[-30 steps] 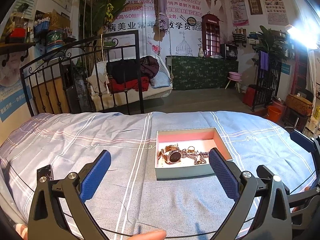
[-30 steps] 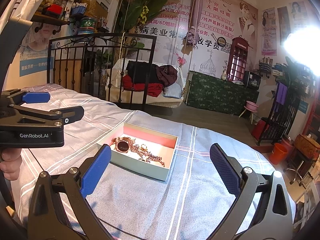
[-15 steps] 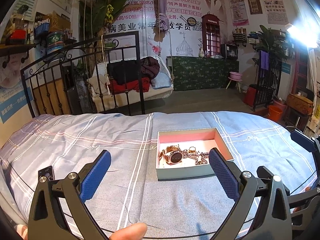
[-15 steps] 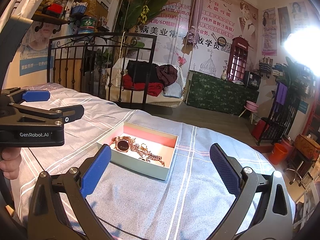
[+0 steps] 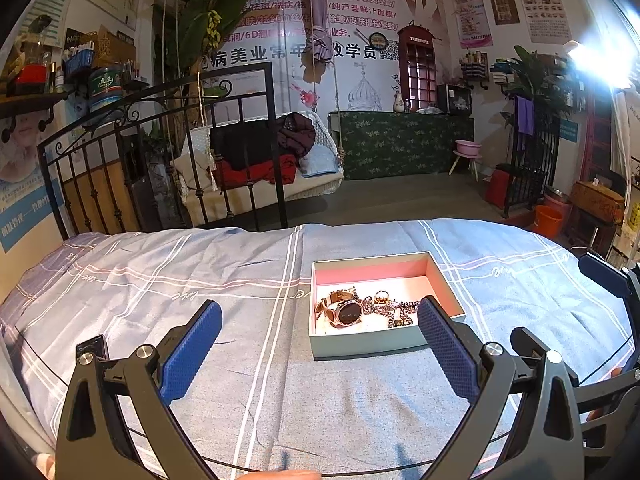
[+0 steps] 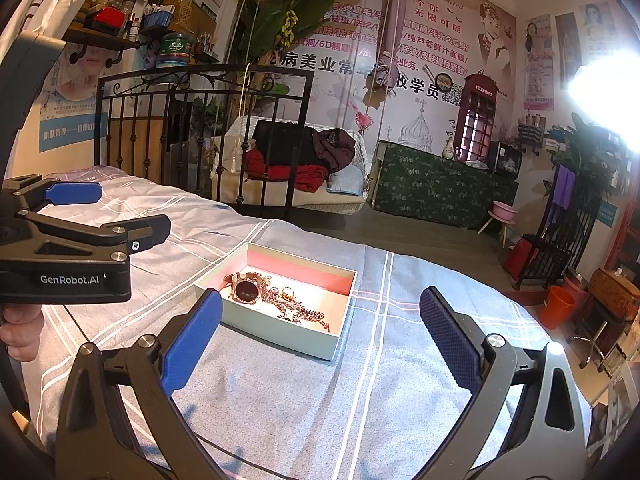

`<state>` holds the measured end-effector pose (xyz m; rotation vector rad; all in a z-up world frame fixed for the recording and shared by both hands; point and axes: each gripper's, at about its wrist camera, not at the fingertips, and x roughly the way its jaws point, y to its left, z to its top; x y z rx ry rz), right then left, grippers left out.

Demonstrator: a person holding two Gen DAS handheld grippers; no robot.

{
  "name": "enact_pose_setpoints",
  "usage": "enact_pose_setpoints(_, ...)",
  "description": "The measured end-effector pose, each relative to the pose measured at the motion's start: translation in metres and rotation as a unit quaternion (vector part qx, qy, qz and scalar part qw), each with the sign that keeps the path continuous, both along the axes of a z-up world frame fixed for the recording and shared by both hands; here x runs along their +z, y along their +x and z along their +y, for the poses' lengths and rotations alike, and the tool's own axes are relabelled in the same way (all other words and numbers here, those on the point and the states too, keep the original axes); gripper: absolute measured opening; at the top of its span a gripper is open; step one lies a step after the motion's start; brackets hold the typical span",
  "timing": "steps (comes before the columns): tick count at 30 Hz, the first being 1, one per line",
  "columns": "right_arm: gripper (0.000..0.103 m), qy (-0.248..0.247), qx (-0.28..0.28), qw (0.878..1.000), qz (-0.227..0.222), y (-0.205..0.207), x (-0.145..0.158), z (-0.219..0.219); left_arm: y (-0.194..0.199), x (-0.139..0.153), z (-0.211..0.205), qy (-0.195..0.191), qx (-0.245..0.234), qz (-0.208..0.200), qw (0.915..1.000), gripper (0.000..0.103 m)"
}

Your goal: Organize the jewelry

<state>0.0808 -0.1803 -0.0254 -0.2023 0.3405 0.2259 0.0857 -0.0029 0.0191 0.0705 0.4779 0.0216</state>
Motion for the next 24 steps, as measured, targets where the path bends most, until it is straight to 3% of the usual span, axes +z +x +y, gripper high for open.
enact_pose_setpoints(24, 0.097, -0.002, 0.002, 1.000, 0.002, -0.0010, 0.0000, 0.0023, 0.0013, -0.0057, 0.0008, -0.003, 0.000, 0.005, 1.0000, 0.097)
